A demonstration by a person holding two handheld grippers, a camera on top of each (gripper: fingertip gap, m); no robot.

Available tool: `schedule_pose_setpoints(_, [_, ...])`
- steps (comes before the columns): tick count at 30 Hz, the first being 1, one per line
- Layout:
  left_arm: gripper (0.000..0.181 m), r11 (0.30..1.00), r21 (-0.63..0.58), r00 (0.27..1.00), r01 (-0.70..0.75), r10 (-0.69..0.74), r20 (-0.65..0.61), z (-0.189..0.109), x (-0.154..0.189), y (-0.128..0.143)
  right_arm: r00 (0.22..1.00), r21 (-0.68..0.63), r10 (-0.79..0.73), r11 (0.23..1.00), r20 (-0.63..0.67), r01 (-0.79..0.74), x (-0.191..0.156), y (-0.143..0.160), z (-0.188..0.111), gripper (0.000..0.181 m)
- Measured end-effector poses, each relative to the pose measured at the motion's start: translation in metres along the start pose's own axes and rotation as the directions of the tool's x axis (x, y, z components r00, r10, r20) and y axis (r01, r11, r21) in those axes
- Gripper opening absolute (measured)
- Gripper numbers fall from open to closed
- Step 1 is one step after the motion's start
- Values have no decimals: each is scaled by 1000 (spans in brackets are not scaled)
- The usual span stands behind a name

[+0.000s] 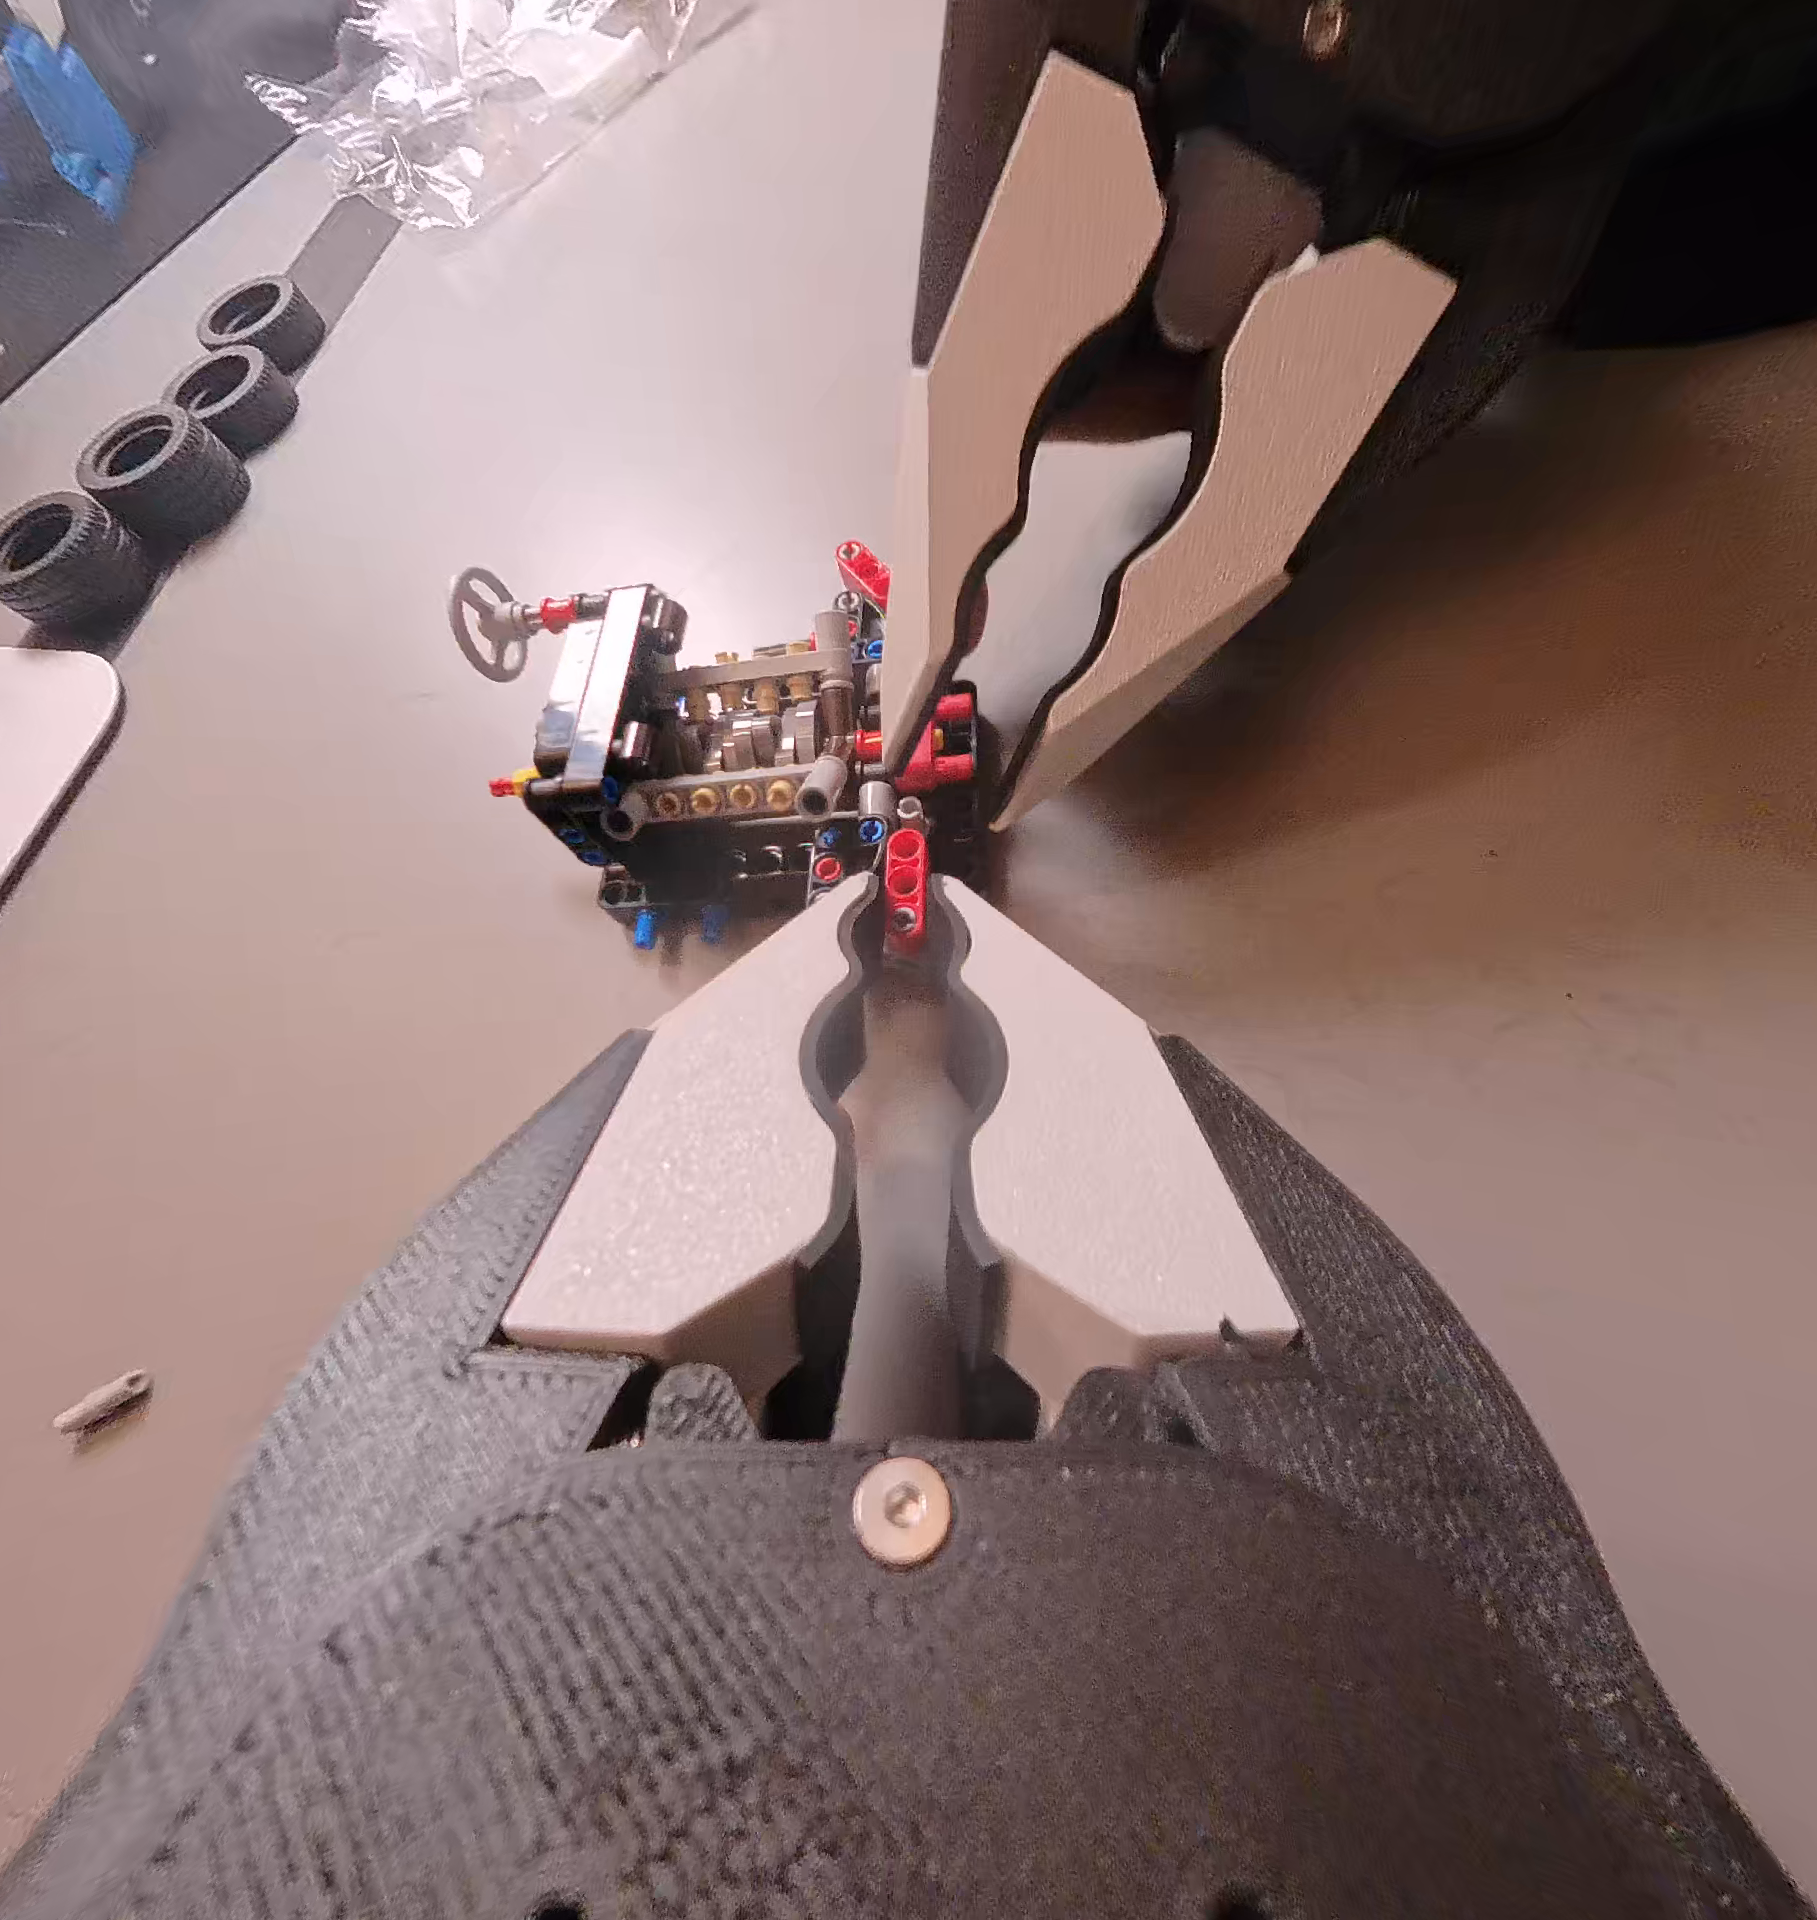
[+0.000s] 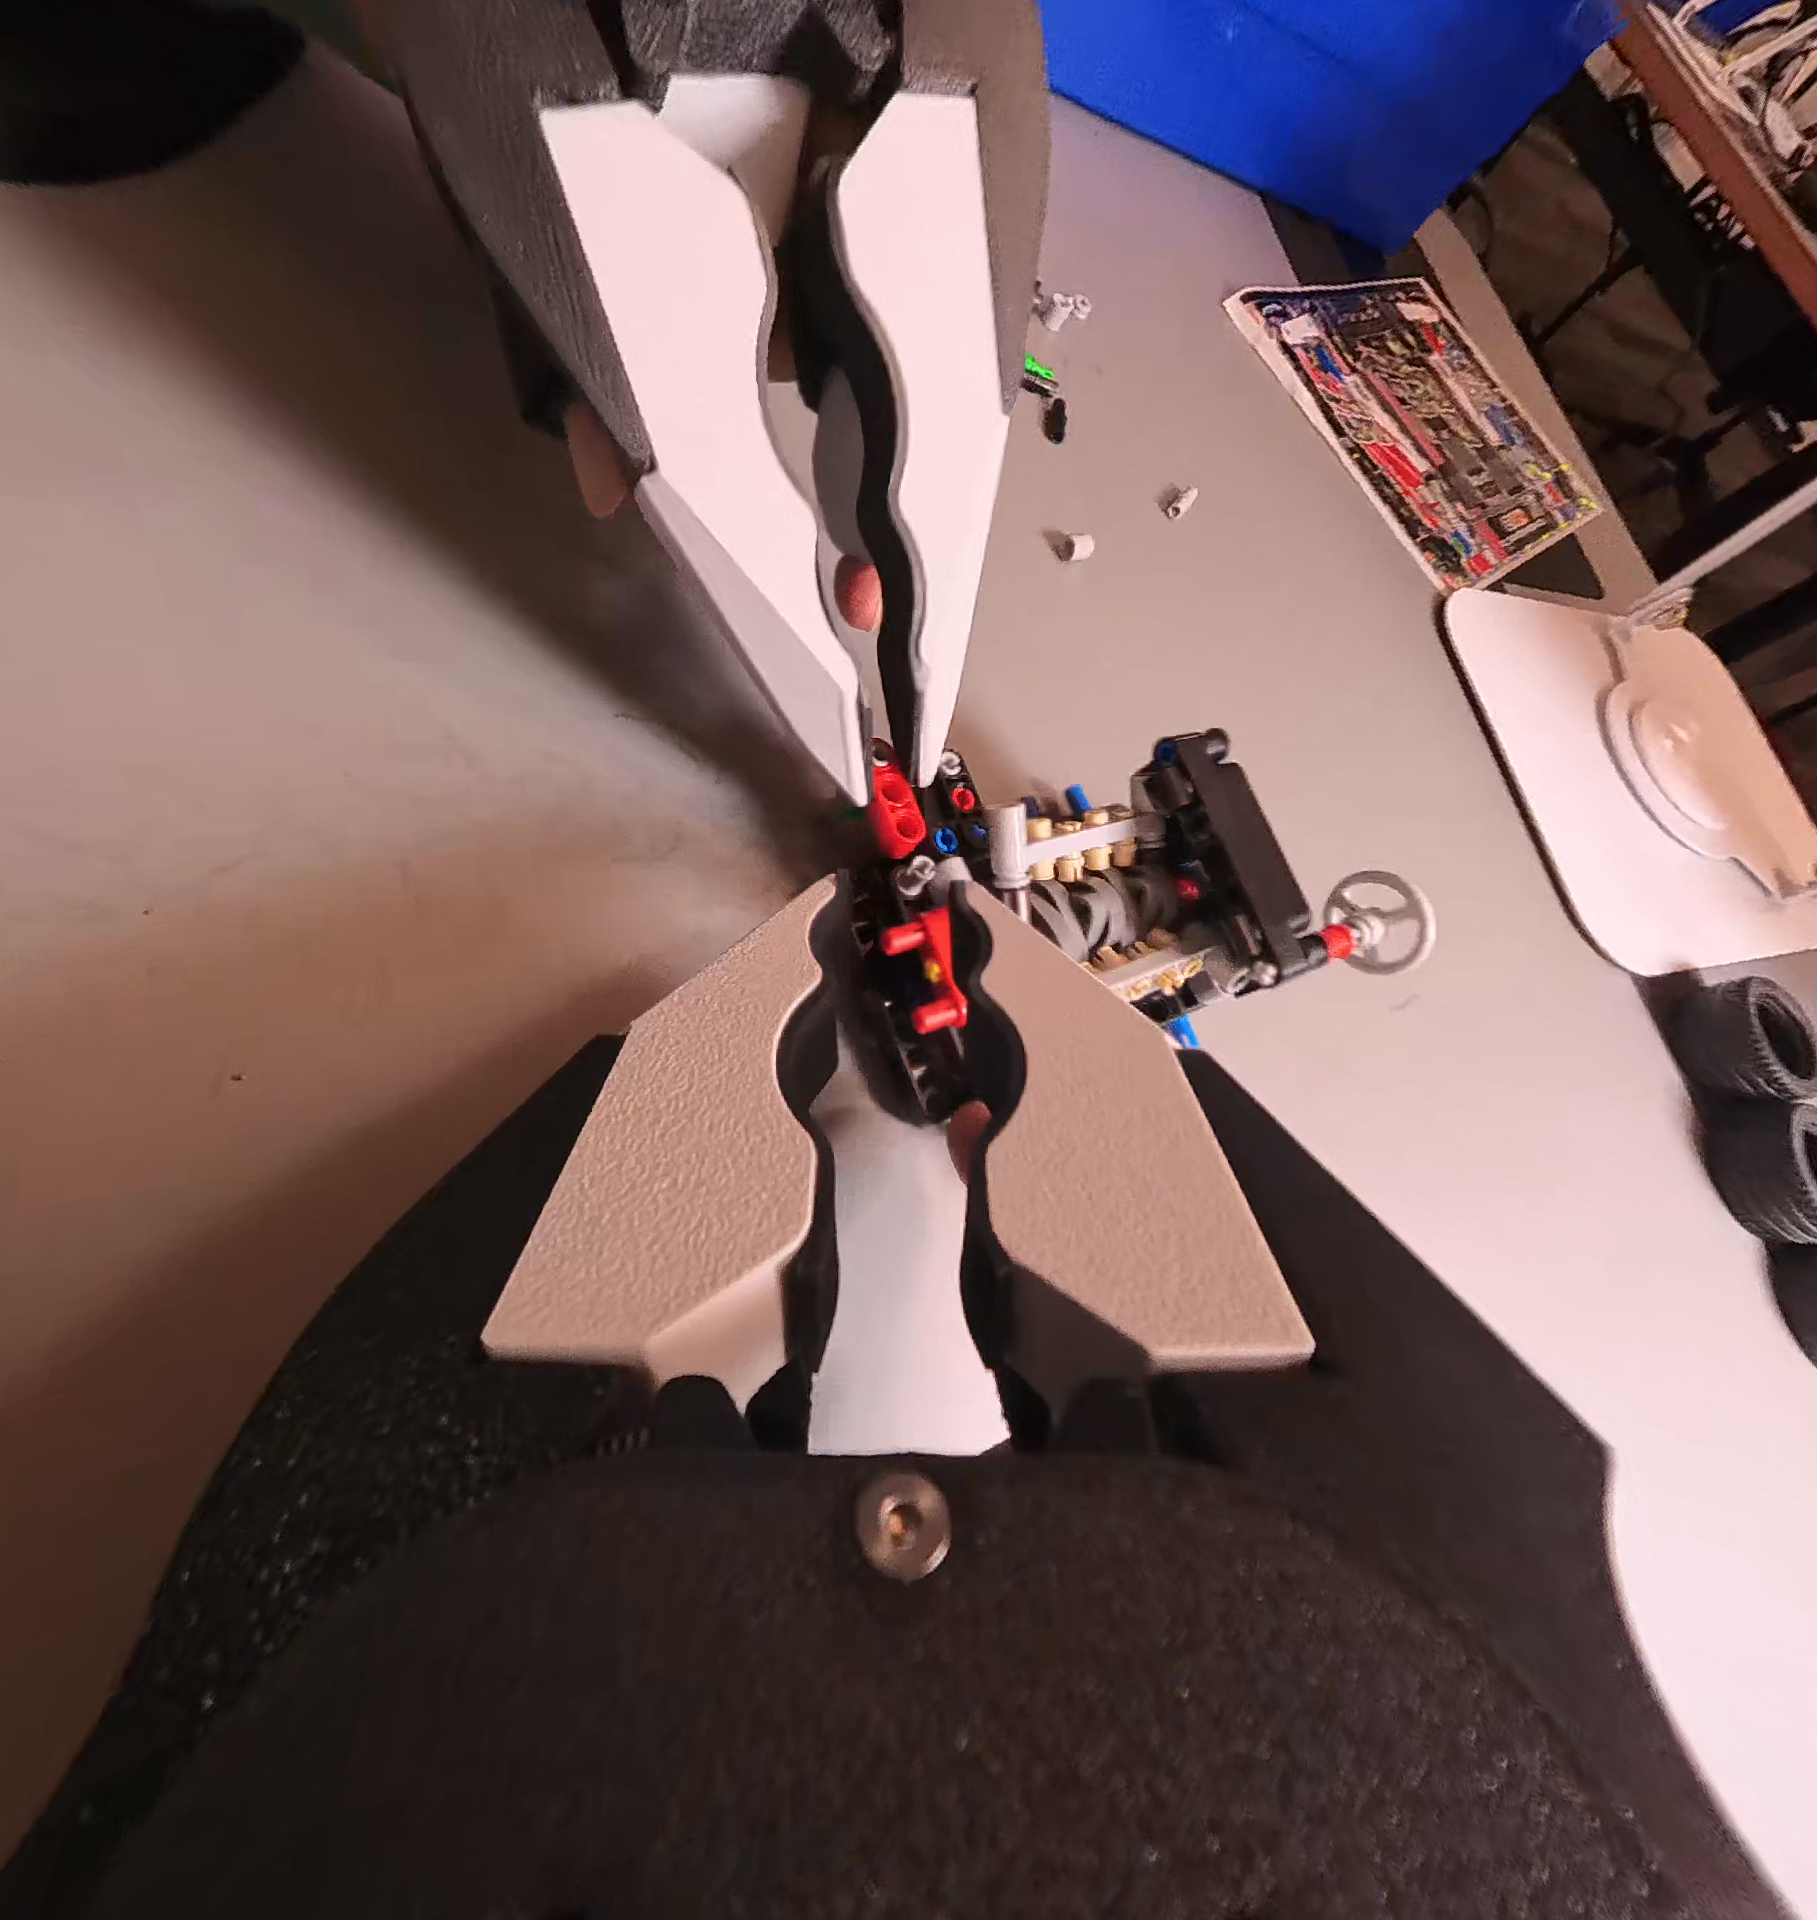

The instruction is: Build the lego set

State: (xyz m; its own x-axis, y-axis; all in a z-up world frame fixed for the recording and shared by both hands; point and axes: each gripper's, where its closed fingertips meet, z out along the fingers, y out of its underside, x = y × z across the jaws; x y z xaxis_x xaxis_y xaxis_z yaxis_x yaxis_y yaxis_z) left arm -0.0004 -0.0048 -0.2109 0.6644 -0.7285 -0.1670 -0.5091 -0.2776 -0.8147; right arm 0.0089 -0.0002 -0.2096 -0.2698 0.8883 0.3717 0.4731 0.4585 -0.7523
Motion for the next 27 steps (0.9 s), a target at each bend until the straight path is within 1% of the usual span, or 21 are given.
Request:
schedule_pose_setpoints(1, [5,1000,8,1000,19,-19,-13,0,0,0,1000,-5,0,1000,1,0,-1,1,2,16])
schedule_pose_setpoints(5, [5,996,34,996,81,-79,-46,-1,-1,-1,1000,2,1,1000,-6,-1,-2,1,6,12])
schedule_pose_setpoints(10, [5,992,60,992,114,-110,-68,-2,-1,-4,1000,-7,0,1000,-29,0,0,-1,8,7])
schedule_pose_setpoints(16, [5,984,82,984,159,-151,-97,-4,-2,-5,999,-4,-4,1000,-45,4,1,-3,9,7])
schedule_pose_setpoints(21, [5,971,103,966,216,-197,-168,-8,1,-7,999,14,-4,1000,-38,5,0,-6,6,7])
schedule_pose_setpoints(23, [5,975,93,966,200,-180,-188,-9,4,-5,999,7,-18,1000,-28,18,-3,-5,6,7])
schedule_pose_setpoints(27, [5,991,61,970,116,-100,-220,-8,16,1,998,-12,-71,997,-1,71,-11,-2,7,5])
